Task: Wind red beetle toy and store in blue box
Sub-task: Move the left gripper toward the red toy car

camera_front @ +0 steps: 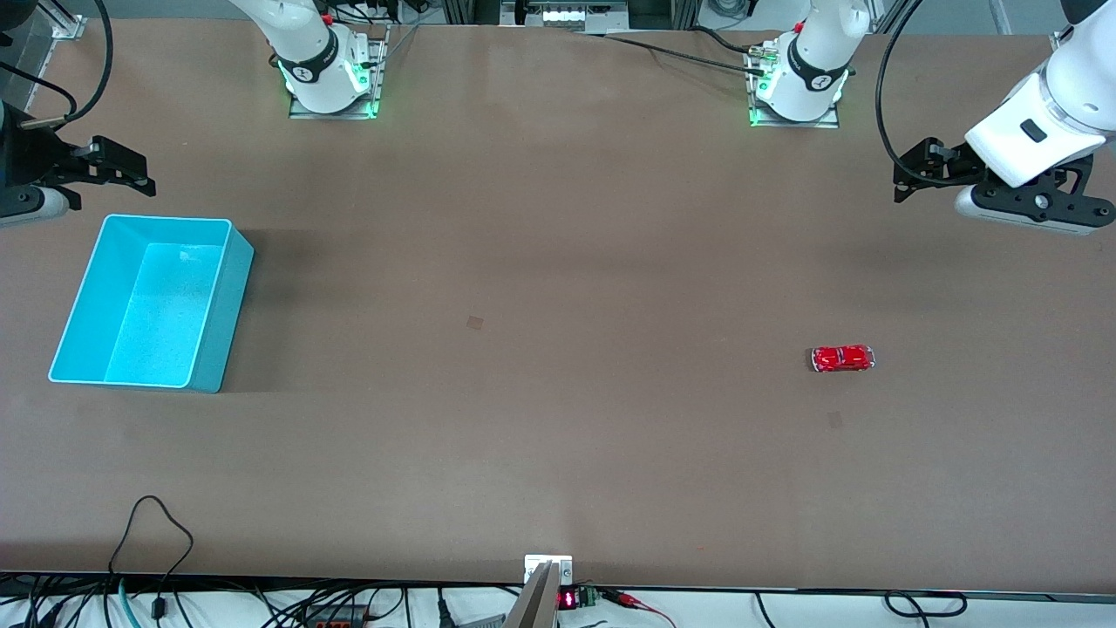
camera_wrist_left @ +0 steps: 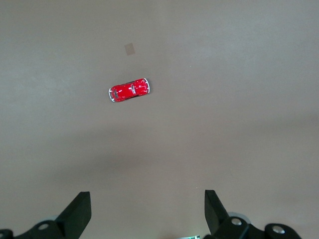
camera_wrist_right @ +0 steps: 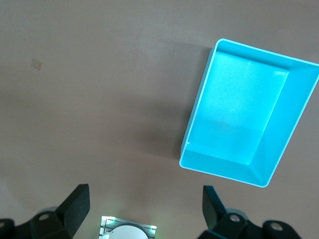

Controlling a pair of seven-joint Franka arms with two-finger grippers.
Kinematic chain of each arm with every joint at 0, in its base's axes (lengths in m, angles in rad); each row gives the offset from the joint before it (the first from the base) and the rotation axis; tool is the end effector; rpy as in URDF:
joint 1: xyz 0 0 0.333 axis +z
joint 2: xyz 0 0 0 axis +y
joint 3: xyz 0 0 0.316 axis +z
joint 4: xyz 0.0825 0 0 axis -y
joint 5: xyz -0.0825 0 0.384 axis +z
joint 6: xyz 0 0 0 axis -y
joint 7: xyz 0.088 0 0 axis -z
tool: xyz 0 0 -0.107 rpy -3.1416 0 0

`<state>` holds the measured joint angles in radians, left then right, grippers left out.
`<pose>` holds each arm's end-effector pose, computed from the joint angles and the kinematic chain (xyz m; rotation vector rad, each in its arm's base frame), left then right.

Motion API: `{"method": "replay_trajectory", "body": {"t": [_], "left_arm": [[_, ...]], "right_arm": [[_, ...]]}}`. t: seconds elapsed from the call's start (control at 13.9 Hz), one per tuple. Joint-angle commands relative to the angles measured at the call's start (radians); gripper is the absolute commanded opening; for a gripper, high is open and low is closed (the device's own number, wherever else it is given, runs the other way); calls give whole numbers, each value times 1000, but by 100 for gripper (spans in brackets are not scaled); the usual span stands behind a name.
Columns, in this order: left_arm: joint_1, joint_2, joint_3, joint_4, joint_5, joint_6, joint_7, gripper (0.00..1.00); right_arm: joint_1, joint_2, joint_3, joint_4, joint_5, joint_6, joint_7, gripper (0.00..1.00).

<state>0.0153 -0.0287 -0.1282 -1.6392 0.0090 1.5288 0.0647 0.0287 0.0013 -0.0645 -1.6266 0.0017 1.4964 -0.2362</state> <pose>0.5360 -0.0607 0.6045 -3.1121 0.2767 0.1276 0.5439 -0.0193 0.5917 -3.1000 -0.3117 0.2029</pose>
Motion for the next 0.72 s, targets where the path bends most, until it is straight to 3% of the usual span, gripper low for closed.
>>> {"method": "replay_trajectory", "body": {"t": [0.0, 0.5, 0.65], "left_arm": [[2, 10, 1, 28, 17, -21, 17, 100], [2, 12, 5, 25, 20, -25, 1, 100], [0, 12, 4, 25, 20, -91, 1, 100]], "right_arm": [[-7, 3, 0, 17, 20, -18, 3, 100], [-7, 5, 0, 17, 20, -16, 5, 100], [-7, 3, 0, 17, 18, -16, 3, 100]]}}
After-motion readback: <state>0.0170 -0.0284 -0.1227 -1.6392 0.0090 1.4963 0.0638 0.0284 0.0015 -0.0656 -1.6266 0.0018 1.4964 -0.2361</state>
